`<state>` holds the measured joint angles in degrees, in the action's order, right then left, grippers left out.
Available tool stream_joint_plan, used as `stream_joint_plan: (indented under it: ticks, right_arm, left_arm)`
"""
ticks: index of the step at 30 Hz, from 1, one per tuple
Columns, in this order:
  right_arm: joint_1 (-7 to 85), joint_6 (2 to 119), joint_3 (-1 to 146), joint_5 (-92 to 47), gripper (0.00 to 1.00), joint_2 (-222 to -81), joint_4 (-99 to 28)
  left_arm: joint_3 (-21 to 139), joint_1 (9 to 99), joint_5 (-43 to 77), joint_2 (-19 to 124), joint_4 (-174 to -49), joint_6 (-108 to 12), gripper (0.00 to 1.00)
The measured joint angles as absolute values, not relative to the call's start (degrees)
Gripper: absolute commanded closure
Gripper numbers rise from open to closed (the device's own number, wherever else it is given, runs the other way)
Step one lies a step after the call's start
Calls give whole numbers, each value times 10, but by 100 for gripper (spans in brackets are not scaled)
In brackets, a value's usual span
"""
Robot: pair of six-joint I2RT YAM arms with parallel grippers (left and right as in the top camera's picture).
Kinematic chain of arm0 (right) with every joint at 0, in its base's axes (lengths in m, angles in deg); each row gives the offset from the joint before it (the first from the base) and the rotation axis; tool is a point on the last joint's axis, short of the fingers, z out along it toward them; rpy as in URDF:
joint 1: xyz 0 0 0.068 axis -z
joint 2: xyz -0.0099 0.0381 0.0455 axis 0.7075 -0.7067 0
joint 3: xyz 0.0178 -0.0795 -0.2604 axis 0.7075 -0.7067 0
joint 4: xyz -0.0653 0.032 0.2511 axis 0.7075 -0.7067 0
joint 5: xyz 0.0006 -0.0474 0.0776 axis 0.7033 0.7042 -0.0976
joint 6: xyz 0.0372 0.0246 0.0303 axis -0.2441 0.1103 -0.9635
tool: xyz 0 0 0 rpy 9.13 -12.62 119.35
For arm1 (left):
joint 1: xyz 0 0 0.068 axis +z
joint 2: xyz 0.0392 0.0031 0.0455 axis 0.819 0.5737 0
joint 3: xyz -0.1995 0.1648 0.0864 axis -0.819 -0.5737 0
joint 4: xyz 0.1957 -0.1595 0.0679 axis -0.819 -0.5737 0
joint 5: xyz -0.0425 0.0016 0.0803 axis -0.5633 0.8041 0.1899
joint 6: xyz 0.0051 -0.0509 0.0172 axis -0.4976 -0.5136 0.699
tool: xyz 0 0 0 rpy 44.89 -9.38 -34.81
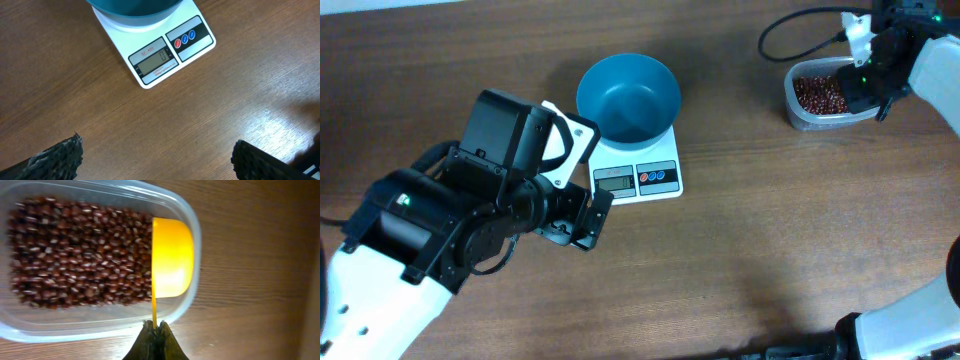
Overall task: Scoop item into bowl and weigh 50g on scale
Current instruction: 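Lower the yellow scoop into the red beans with the right gripper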
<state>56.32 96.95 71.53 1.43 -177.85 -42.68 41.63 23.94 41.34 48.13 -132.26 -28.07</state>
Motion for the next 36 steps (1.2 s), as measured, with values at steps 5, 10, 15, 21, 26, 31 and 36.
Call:
stream_joint_plan:
  ticks: [5, 10, 15, 21, 26, 31, 36]
  right_arm:
    - [574, 957, 711, -44, 96, -1778, -428]
    - [574, 957, 710, -55, 96, -1779, -429]
    - [574, 953, 710, -69, 96, -1802, -425]
    - [574, 921, 710, -86, 96, -1810, -422]
    - [575, 896, 710, -117, 96, -1819, -428]
    - [577, 875, 710, -146, 96, -1820, -438]
    - [578, 862, 711, -157, 96, -1820, -454]
  left_arm:
    - [416, 239, 413, 481, -1322, -281, 1]
    - [416, 239, 413, 481, -1322, -281, 1]
    - [416, 239, 413, 481, -1323, -281, 1]
    - [416, 239, 413, 481, -1322, -281, 1]
    - [416, 239, 413, 481, -1322, -281, 1]
    - [416, 239, 413, 481, -1322, -281, 1]
    - [416, 239, 413, 481, -1322, -281, 1]
